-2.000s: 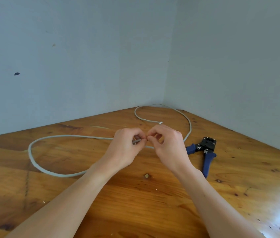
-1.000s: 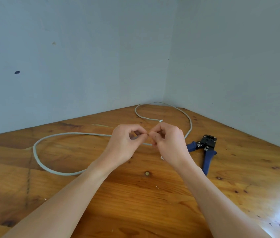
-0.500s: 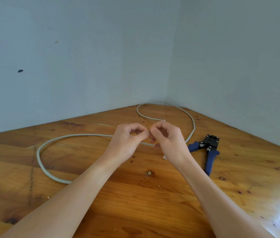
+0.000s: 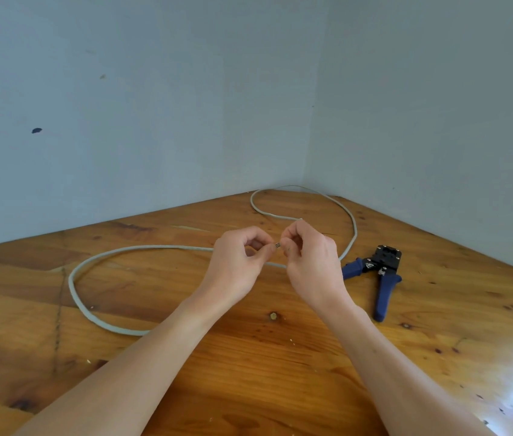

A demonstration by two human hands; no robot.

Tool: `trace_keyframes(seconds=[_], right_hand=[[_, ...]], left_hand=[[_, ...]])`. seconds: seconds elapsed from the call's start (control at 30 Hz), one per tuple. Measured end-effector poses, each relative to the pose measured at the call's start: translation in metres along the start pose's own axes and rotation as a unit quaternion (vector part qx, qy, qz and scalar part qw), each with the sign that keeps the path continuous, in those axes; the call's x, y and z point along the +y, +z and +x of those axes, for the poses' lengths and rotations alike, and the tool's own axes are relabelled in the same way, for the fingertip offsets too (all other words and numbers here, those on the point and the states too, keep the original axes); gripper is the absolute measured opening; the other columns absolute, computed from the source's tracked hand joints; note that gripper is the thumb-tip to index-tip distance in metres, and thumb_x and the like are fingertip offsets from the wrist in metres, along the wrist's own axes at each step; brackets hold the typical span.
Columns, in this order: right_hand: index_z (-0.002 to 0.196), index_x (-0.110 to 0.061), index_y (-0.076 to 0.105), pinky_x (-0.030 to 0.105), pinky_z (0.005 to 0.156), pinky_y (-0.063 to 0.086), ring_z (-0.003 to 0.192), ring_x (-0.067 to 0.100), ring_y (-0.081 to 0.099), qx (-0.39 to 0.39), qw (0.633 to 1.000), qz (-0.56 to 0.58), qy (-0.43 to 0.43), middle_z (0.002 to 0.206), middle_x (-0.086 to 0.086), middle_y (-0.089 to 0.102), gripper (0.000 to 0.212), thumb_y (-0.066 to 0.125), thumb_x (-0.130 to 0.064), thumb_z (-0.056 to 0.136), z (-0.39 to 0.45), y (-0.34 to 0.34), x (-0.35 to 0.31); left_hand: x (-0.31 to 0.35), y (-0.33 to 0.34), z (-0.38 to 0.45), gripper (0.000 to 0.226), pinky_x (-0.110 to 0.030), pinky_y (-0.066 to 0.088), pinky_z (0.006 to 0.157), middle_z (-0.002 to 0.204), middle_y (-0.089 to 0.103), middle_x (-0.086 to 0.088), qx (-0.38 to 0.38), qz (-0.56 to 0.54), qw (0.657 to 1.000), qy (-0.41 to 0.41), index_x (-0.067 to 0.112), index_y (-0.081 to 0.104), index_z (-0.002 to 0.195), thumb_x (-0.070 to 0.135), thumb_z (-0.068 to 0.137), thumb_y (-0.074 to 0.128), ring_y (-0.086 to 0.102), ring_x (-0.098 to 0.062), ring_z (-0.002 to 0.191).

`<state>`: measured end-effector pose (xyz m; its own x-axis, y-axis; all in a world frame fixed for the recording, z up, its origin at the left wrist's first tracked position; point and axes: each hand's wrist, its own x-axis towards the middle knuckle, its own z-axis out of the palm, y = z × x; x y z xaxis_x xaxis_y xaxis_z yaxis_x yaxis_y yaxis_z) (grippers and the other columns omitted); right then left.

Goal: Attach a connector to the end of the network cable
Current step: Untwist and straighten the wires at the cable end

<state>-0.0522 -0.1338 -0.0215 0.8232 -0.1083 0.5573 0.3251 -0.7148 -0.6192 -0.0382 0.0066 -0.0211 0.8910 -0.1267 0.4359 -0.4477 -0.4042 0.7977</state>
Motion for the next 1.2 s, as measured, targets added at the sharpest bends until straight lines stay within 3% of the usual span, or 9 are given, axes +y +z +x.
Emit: trace_keyframes(seconds=[0.1, 0.2, 0.3, 0.4, 0.6, 0.73, 0.87, 1.03, 1.2], right_hand=[[0.085, -0.024, 0.057, 0.039, 0.063, 0.051, 0.071, 0.015, 0.057, 0.005, 1.000, 0.020, 0.001, 0.075, -0.009, 0.061, 0.018, 0.056, -0.012, 0.099, -0.002, 0.000, -0.001], [0.091, -0.021, 0.063, 0.036, 0.070, 0.058, 0.078, 0.018, 0.065, 0.012, 0.981, 0.184, 0.053, 0.084, -0.002, 0.069, 0.019, 0.051, -0.012, 0.102, -0.004, -0.001, -0.005], [0.099, -0.008, 0.066, 0.037, 0.067, 0.063, 0.081, 0.022, 0.070, 0.013, 0.937, 0.330, 0.111, 0.092, 0.008, 0.071, 0.023, 0.043, -0.003, 0.104, -0.004, -0.003, -0.008], [0.101, 0.000, 0.066, 0.035, 0.069, 0.064, 0.083, 0.020, 0.073, -0.005, 0.916, 0.385, 0.109, 0.092, 0.012, 0.072, 0.019, 0.048, 0.005, 0.101, -0.005, -0.003, -0.010], [0.101, 0.000, 0.069, 0.038, 0.076, 0.064, 0.088, 0.028, 0.076, -0.032, 0.907, 0.409, 0.091, 0.090, 0.019, 0.075, 0.010, 0.060, 0.001, 0.097, -0.005, -0.001, -0.010], [0.101, 0.000, 0.069, 0.041, 0.077, 0.063, 0.089, 0.030, 0.076, -0.033, 0.907, 0.410, 0.091, 0.091, 0.020, 0.075, 0.009, 0.060, 0.000, 0.097, -0.006, -0.001, -0.010], [0.102, 0.001, 0.067, 0.052, 0.078, 0.062, 0.088, 0.042, 0.073, -0.047, 0.906, 0.406, 0.106, 0.092, 0.027, 0.072, 0.011, 0.058, -0.003, 0.099, -0.004, -0.002, -0.011], [0.099, -0.002, 0.068, 0.034, 0.063, 0.063, 0.086, 0.033, 0.072, -0.049, 0.928, 0.350, 0.117, 0.090, 0.023, 0.071, 0.012, 0.058, -0.007, 0.099, -0.001, -0.006, -0.011], [0.098, -0.006, 0.071, 0.029, 0.058, 0.062, 0.081, 0.024, 0.073, -0.038, 0.942, 0.311, 0.118, 0.088, 0.013, 0.072, 0.011, 0.060, -0.009, 0.098, -0.001, -0.006, -0.010]], left_hand=[[0.000, 0.000, -0.001, 0.010, -0.007, 0.044, 0.068, 0.082, 0.070, 0.010, 0.001, -0.005, 1.000, 0.020, 0.025, 0.073, 0.086, 0.018, 0.093, 0.069, 0.064, -0.003, 0.076], [0.000, -0.002, 0.001, 0.013, -0.011, 0.045, 0.063, 0.073, 0.067, 0.014, 0.010, -0.065, 0.998, 0.017, 0.023, 0.072, 0.083, 0.017, 0.094, 0.067, 0.059, 0.001, 0.062], [0.001, -0.004, 0.004, 0.013, -0.020, 0.040, 0.050, 0.056, 0.056, 0.014, 0.008, -0.197, 0.979, -0.046, 0.016, 0.072, 0.084, 0.016, 0.095, 0.066, 0.046, -0.007, 0.051], [0.003, -0.005, 0.006, 0.010, -0.023, 0.033, 0.046, 0.057, 0.052, 0.005, -0.003, -0.319, 0.942, -0.106, 0.008, 0.070, 0.087, 0.011, 0.095, 0.065, 0.042, -0.011, 0.049], [0.004, -0.006, 0.008, 0.013, -0.021, 0.035, 0.045, 0.064, 0.060, -0.001, -0.041, -0.391, 0.907, -0.149, 0.007, 0.070, 0.087, 0.010, 0.096, 0.062, 0.044, -0.009, 0.049], [0.003, -0.007, 0.009, 0.014, -0.022, 0.035, 0.046, 0.065, 0.059, -0.001, -0.041, -0.395, 0.905, -0.153, 0.007, 0.071, 0.086, 0.010, 0.097, 0.062, 0.044, -0.009, 0.049], [0.003, -0.005, 0.008, 0.014, -0.022, 0.036, 0.045, 0.067, 0.058, -0.003, -0.047, -0.381, 0.912, -0.144, 0.006, 0.073, 0.089, 0.010, 0.097, 0.062, 0.044, -0.009, 0.049], [0.003, -0.003, 0.005, 0.014, -0.022, 0.035, 0.046, 0.065, 0.056, -0.002, -0.045, -0.324, 0.938, -0.115, 0.009, 0.076, 0.089, 0.012, 0.096, 0.064, 0.042, -0.011, 0.050], [0.003, -0.002, 0.002, 0.013, -0.021, 0.037, 0.047, 0.054, 0.053, 0.006, -0.017, -0.266, 0.960, -0.089, 0.006, 0.075, 0.091, 0.014, 0.096, 0.065, 0.041, -0.011, 0.048]])
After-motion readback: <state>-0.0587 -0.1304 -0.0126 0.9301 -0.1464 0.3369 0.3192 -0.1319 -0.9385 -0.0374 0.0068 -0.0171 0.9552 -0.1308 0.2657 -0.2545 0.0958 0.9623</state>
